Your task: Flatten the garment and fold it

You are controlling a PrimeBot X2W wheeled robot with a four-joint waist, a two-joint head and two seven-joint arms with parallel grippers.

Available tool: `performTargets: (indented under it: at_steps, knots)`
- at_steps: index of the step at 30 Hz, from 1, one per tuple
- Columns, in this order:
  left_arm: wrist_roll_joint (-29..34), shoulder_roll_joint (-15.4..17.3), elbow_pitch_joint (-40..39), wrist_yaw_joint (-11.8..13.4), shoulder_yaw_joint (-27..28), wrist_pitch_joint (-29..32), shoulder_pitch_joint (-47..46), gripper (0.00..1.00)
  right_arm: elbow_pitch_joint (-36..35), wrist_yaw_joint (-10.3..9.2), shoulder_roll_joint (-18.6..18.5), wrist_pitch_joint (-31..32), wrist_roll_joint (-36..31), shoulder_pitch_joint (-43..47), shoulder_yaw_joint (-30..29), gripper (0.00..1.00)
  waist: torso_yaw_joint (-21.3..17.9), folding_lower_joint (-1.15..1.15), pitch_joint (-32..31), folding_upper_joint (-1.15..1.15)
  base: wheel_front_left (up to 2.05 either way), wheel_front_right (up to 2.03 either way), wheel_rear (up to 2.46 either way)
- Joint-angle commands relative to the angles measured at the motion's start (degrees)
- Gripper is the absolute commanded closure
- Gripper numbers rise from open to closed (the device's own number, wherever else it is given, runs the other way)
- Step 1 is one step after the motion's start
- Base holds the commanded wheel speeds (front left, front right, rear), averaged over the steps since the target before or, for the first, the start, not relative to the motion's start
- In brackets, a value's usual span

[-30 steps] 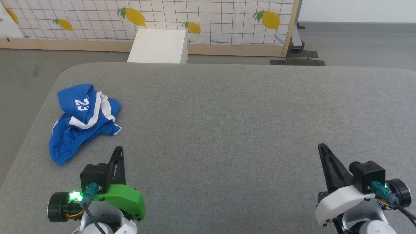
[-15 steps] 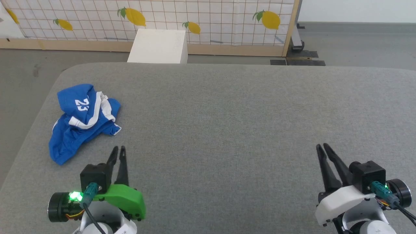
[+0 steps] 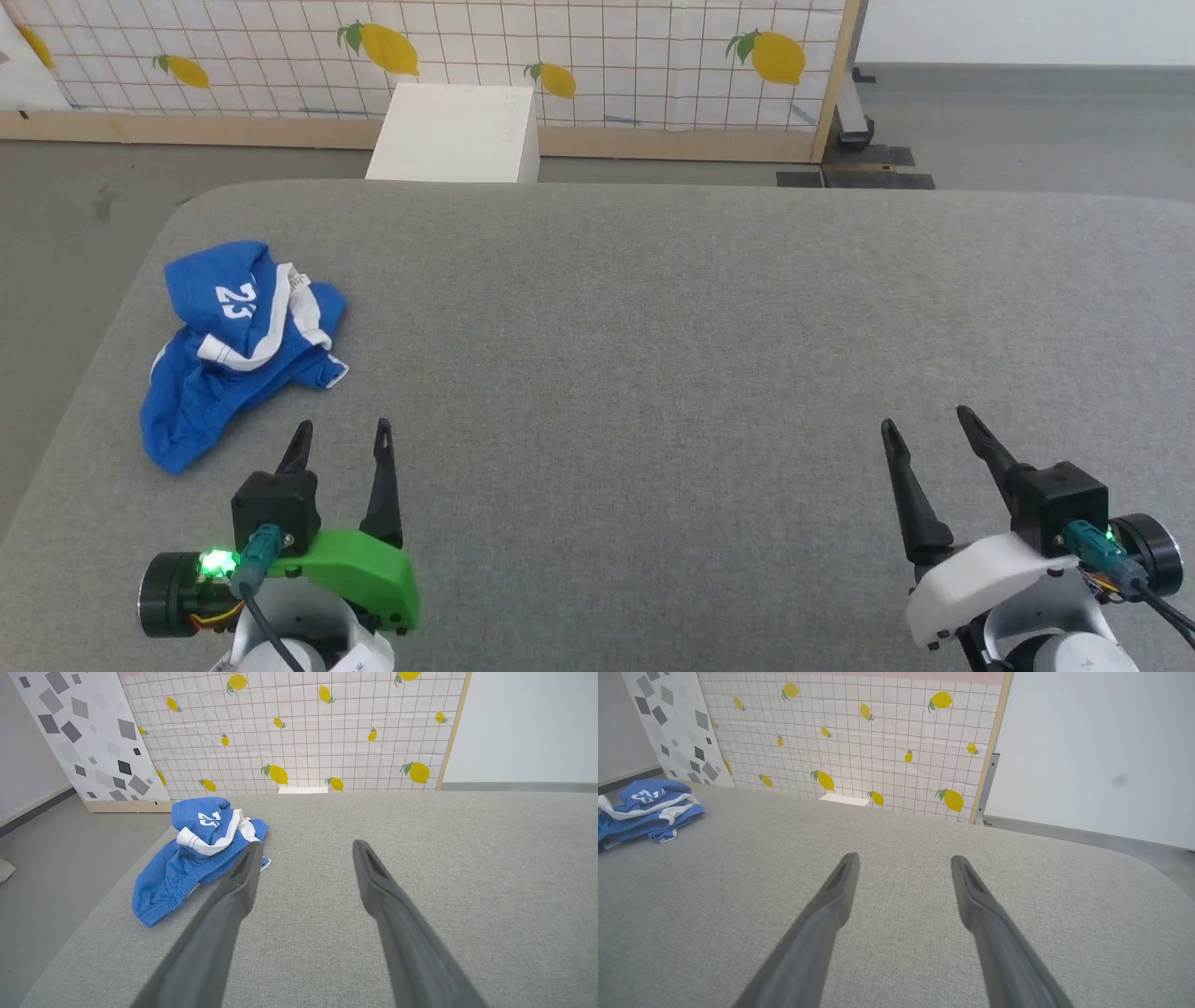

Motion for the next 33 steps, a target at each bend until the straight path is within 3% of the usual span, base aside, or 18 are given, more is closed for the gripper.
performTargets:
  at_steps: [1,33]
  knots:
    - [0.09,0.07,0.1,-0.01,0.03,-0.03,0.18,0.0,0.04,-0.01,-0.04,-0.16,-0.38,-0.14,-0.03,0.0,-0.01,0.0,0.0,0.0,0.0,0.0,0.0]
    - [-0.36,0.55,0.35,0.38,-0.72,-0.26,0.37,0.0,-0.06,-0.03,0.08,-1.95,0.46,-0.82,-0.48,0.0,-0.03,0.0,0.15,0.0,0.0,0.0,0.0]
